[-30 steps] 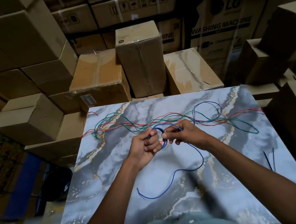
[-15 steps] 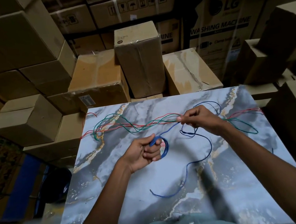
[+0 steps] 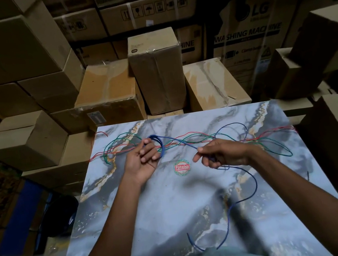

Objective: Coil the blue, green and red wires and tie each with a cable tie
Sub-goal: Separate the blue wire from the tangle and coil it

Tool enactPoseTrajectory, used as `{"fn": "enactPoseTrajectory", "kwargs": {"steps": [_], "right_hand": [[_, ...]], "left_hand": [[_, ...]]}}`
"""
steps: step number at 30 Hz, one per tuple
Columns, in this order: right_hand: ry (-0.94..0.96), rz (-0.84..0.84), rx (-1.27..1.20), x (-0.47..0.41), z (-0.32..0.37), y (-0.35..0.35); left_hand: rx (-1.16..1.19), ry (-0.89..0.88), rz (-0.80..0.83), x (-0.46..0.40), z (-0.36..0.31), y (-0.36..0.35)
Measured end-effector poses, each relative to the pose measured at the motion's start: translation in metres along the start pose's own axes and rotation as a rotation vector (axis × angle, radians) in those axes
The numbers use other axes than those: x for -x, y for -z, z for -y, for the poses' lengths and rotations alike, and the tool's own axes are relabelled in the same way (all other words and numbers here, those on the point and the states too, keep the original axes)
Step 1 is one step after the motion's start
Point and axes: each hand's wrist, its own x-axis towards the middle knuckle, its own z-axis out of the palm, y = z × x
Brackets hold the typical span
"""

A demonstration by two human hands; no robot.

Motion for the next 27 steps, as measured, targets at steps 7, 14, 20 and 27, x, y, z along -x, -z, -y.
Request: {"fn": "enactPoseTrajectory", "kwargs": {"steps": [7, 14, 20, 27], "right_hand": [[-0.049, 0.091, -0.186, -0.004, -0.007, -0.029], [0.003, -0.03, -0.229, -0.011, -0.007, -0.031], [0.179, -0.269, -0.09, -0.019, -0.011, -0.035], [0.303, -0.47, 1.168, -0.021, -0.027, -0.048]], "left_hand": [[0.038, -0.162, -0.161, -0.011, -0.001, -0.014], [-0.033, -0.245, -0.311, -0.014, 0.006, -0.02], [0.064, -0.289, -0.285, -0.021, -0.006, -0.019], [-0.09, -0.328, -0.27, -0.032, -0.004, -0.013]]}}
